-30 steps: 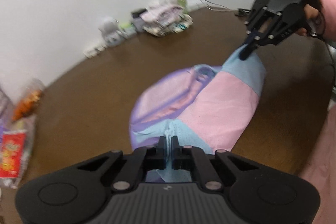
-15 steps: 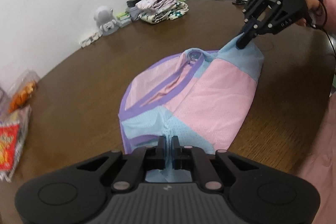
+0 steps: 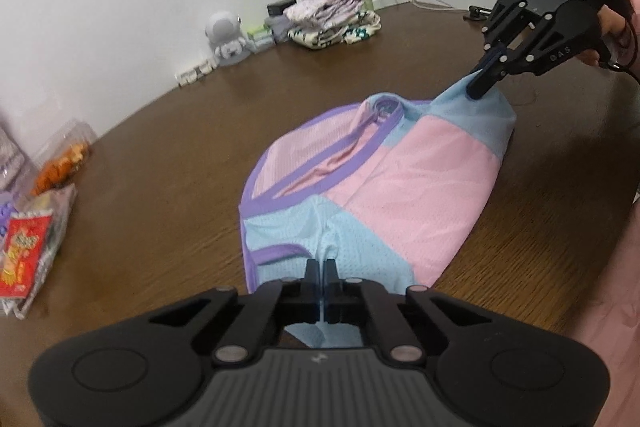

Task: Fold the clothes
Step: 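Lay the folded garment flat with both grippers and open both grippers, then grasp the blue end of the folded garment with the left gripper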

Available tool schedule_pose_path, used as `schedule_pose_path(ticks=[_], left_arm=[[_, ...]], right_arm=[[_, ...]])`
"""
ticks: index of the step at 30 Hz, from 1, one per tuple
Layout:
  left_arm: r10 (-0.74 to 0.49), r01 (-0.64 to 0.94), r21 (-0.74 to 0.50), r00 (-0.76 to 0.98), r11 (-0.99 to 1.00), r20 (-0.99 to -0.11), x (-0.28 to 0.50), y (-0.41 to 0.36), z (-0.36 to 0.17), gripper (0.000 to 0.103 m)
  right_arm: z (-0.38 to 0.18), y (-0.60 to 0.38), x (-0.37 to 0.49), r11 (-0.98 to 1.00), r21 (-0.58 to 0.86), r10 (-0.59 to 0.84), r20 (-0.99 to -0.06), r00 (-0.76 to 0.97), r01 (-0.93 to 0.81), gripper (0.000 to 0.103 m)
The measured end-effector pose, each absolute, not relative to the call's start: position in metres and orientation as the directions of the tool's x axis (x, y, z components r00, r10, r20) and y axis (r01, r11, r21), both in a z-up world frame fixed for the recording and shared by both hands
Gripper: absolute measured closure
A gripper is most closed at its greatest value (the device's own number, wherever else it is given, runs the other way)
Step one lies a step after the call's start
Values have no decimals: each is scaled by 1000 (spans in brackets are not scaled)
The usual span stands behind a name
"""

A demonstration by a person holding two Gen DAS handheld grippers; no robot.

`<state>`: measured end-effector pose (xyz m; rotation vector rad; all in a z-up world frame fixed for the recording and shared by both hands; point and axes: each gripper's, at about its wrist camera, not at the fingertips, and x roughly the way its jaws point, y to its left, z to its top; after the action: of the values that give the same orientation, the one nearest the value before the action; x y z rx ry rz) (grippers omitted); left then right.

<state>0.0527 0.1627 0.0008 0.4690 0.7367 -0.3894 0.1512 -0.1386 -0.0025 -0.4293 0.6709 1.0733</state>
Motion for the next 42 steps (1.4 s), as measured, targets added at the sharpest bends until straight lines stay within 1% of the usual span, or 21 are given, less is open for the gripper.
schedule_pose_path(ticks=[5, 11, 14, 18, 22, 23, 24, 25, 26, 27, 28, 29, 30, 31, 32, 33, 34, 36, 37, 40, 42], left_arm=[[-138, 445, 341, 752, 828, -645, 49, 157, 19, 103], [-73, 369, 447, 830, 815, -552, 85, 151, 47, 103], [-39, 348, 460, 829, 817, -558, 124, 148, 41, 103], [10, 356, 471, 790, 807, -613, 173, 144, 8, 103], [10, 362, 409, 738, 837, -674, 197, 150, -25, 101], [7, 358, 389, 729, 849, -684, 199, 154, -29, 97], [-1, 355, 367, 720, 860, -694, 199, 157, -32, 91], [-6, 345, 346, 716, 873, -698, 198, 160, -33, 79], [3, 318, 338, 724, 886, -689, 195, 163, -32, 71], [12, 292, 330, 733, 898, -681, 192, 166, -30, 59], [16, 266, 320, 747, 909, -665, 187, 169, -27, 51], [12, 240, 298, 760, 924, -649, 182, 172, -21, 48], [8, 215, 275, 774, 937, -633, 176, 175, -16, 42], [-14, 206, 243, 791, 948, -612, 167, 175, -11, 32], [-36, 197, 211, 807, 957, -590, 159, 176, -6, 27], [-57, 190, 178, 822, 965, -566, 150, 176, -1, 17], [-77, 184, 145, 837, 972, -541, 141, 176, 4, 10], [-114, 174, 78, 865, 982, -488, 124, 177, 15, 4], [-142, 180, 34, 866, 983, -479, 117, 175, 17, 1], [-241, 207, -122, 851, 971, -466, 107, 171, 21, 0], [-288, 213, -209, 839, 954, -462, 103, 168, 22, 0]], right_arm=[[10, -143, 155, 452, -29, 671, -647, 361, -892, 101], [42, -133, 176, 491, -83, 681, -585, 441, -867, 101], [42, -116, 208, 515, -77, 657, -604, 451, -854, 101], [9, -90, 256, 544, -29, 611, -672, 419, -839, 101], [-30, -85, 285, 590, 32, 578, -715, 394, -807, 100], [-38, -86, 290, 605, 48, 572, -720, 392, -795, 96], [-41, -90, 291, 622, 62, 570, -720, 397, -780, 91], [-45, -93, 292, 640, 76, 567, -719, 403, -765, 73], [-45, -99, 291, 668, 83, 561, -709, 428, -739, 47], [-44, -104, 289, 690, 94, 563, -693, 451, -718, 41], [-40, -111, 287, 698, 117, 581, -668, 464, -706, 39], [-34, -117, 283, 702, 151, 605, -643, 470, -696, 35], [-29, -122, 278, 706, 178, 620, -624, 476, -686, 31], [-24, -127, 273, 708, 203, 633, -606, 482, -676, 21], [-18, -129, 266, 707, 214, 644, -588, 489, -674, 15], [-12, -132, 259, 705, 224, 654, -571, 496, -672, 11], [-6, -131, 251, 705, 223, 658, -558, 505, -673, 0], [5, -130, 232, 709, 207, 656, -544, 523, -674, 0], [10, -130, 223, 714, 192, 649, -542, 533, -673, 0], [24, -135, 193, 735, 168, 630, -529, 569, -657, 0], [28, -144, 173, 740, 195, 637, -511, 577, -644, 0]])
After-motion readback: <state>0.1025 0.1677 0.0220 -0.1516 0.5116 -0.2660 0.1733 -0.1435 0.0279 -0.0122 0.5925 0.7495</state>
